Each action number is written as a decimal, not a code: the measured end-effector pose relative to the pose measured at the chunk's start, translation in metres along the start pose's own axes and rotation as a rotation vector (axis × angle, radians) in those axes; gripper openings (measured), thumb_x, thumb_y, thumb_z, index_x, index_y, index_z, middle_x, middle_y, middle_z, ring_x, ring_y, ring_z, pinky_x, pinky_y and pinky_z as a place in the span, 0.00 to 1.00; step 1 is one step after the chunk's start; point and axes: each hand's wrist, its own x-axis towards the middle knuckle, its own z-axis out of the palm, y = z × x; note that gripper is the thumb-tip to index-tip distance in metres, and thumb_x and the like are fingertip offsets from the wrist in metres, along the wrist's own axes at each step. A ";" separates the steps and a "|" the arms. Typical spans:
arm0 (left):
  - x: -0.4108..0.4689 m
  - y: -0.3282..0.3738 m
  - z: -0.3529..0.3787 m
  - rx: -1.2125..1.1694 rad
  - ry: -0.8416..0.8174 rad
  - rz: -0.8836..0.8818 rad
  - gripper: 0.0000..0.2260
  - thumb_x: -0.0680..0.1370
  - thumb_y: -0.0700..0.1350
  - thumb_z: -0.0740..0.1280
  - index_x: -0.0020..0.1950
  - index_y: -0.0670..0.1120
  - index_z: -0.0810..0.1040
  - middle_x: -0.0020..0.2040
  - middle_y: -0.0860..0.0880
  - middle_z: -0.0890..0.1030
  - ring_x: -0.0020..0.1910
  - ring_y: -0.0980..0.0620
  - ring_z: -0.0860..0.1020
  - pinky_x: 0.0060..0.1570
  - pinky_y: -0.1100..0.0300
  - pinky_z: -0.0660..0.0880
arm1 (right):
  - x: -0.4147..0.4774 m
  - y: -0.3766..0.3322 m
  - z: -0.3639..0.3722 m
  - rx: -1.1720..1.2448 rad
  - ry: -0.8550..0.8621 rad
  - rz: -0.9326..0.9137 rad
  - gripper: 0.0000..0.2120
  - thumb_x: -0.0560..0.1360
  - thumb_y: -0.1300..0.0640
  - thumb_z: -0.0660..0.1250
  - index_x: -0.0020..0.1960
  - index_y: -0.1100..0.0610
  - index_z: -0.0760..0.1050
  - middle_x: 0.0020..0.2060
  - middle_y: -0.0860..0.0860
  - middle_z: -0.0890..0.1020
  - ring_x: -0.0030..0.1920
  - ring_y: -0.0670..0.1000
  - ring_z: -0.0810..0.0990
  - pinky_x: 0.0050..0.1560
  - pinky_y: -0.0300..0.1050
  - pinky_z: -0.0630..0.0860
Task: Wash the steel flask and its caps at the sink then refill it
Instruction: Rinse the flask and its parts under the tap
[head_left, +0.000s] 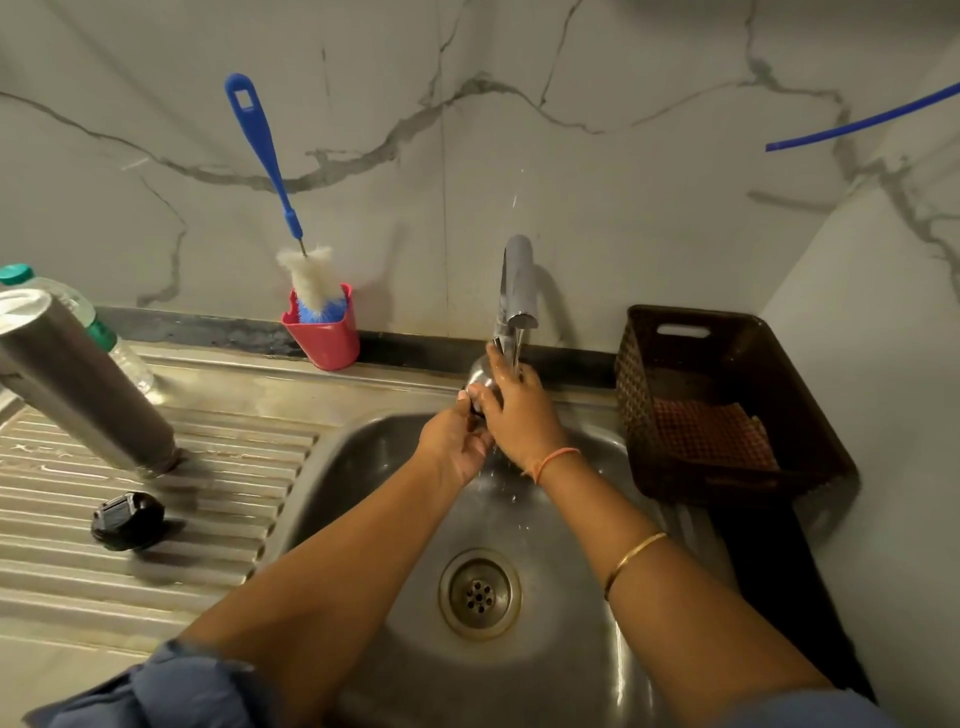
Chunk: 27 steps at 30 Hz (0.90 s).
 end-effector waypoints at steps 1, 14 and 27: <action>0.000 0.000 0.000 0.009 -0.007 -0.007 0.11 0.82 0.44 0.58 0.53 0.39 0.76 0.48 0.42 0.81 0.44 0.49 0.80 0.42 0.57 0.80 | -0.002 0.000 0.001 -0.120 0.020 -0.058 0.25 0.81 0.51 0.55 0.76 0.46 0.52 0.74 0.57 0.56 0.72 0.60 0.61 0.70 0.52 0.63; -0.001 0.001 -0.008 0.209 -0.148 -0.133 0.12 0.83 0.43 0.56 0.59 0.38 0.73 0.50 0.39 0.79 0.48 0.45 0.80 0.44 0.54 0.80 | 0.007 0.006 -0.024 0.338 0.001 0.098 0.17 0.71 0.54 0.72 0.58 0.55 0.76 0.56 0.53 0.79 0.56 0.52 0.77 0.55 0.44 0.76; 0.007 0.022 -0.010 0.300 -0.222 -0.196 0.18 0.76 0.55 0.64 0.59 0.44 0.74 0.51 0.41 0.75 0.44 0.48 0.75 0.43 0.58 0.75 | 0.006 0.009 -0.035 0.728 -0.073 0.436 0.24 0.79 0.38 0.48 0.55 0.54 0.74 0.47 0.55 0.80 0.43 0.54 0.81 0.39 0.46 0.80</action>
